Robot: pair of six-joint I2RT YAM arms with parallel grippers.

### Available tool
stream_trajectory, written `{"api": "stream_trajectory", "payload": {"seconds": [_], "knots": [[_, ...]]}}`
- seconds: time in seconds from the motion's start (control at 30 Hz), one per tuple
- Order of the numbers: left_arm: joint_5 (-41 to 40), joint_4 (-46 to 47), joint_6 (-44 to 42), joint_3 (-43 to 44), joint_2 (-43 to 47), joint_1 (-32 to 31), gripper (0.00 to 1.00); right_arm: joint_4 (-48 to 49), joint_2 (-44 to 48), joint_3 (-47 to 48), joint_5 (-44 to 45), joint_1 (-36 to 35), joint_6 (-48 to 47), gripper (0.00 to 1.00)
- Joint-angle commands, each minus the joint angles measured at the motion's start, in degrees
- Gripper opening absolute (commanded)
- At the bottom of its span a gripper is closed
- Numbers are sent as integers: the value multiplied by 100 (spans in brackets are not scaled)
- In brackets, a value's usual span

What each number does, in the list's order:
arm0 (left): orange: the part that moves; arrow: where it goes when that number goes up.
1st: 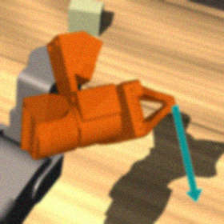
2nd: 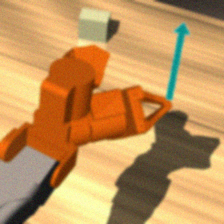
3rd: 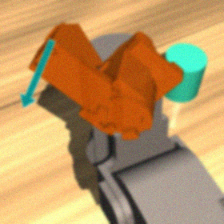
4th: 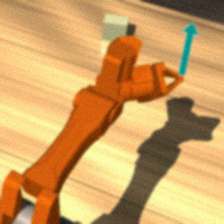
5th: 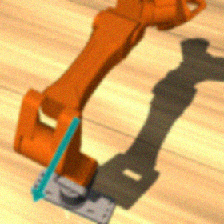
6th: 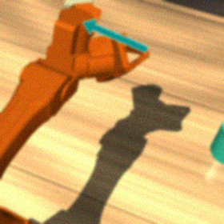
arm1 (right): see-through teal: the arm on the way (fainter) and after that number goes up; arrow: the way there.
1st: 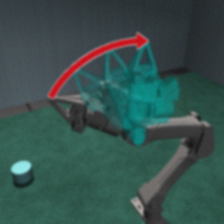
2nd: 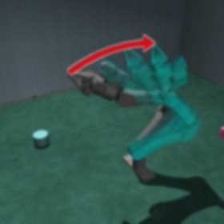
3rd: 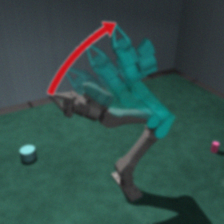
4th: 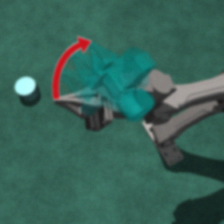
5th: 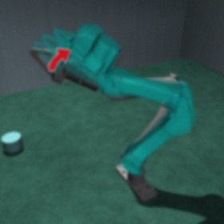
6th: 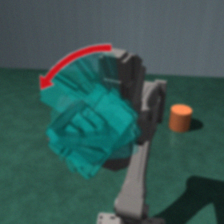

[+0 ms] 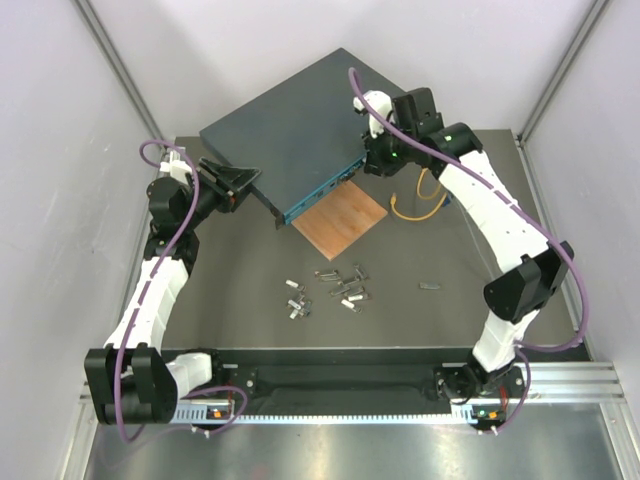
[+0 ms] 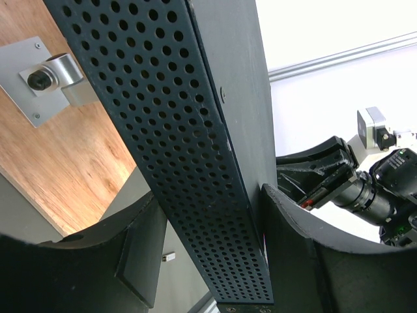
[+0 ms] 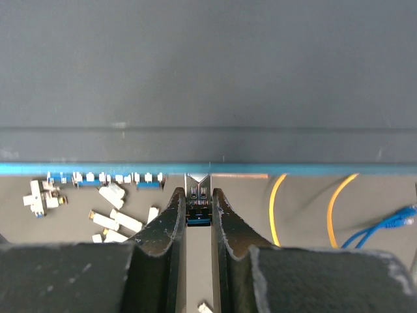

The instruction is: Insert the plug into the switch port

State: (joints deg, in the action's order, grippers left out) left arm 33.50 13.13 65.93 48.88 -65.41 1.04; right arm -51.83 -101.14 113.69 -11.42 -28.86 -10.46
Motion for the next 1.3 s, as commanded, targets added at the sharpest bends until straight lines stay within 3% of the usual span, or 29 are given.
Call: {"api": "stream_trajectory", "payload": {"seconds": [0.0, 0.1, 0.23, 0.5, 0.6, 0.87, 1.03, 1.27], "knots": [[-27, 164, -441, -89, -130, -86, 0, 1281, -107, 478, -88, -93, -44, 0], [-36, 147, -458, -72, -130, -77, 0, 1307, -195, 637, -88, -111, -61, 0], [-36, 138, -458, -81, -121, -77, 0, 1272, -169, 628, -36, -120, -140, 7], [-27, 129, -458, -54, -121, -77, 0, 1027, 507, -267, 87, 73, -360, 46], [-19, 120, -476, -37, -122, -86, 0, 851, 797, -540, -9, 257, -413, 52], [-36, 111, -476, -28, -148, -86, 0, 534, 1018, -857, -405, 460, -580, 49], [-19, 120, -494, -28, -156, -78, 0, 613, 685, -551, -571, 460, -309, 32], [-36, 94, -520, -10, -148, -86, 0, 622, 323, -128, -836, 434, -106, 27]]}}
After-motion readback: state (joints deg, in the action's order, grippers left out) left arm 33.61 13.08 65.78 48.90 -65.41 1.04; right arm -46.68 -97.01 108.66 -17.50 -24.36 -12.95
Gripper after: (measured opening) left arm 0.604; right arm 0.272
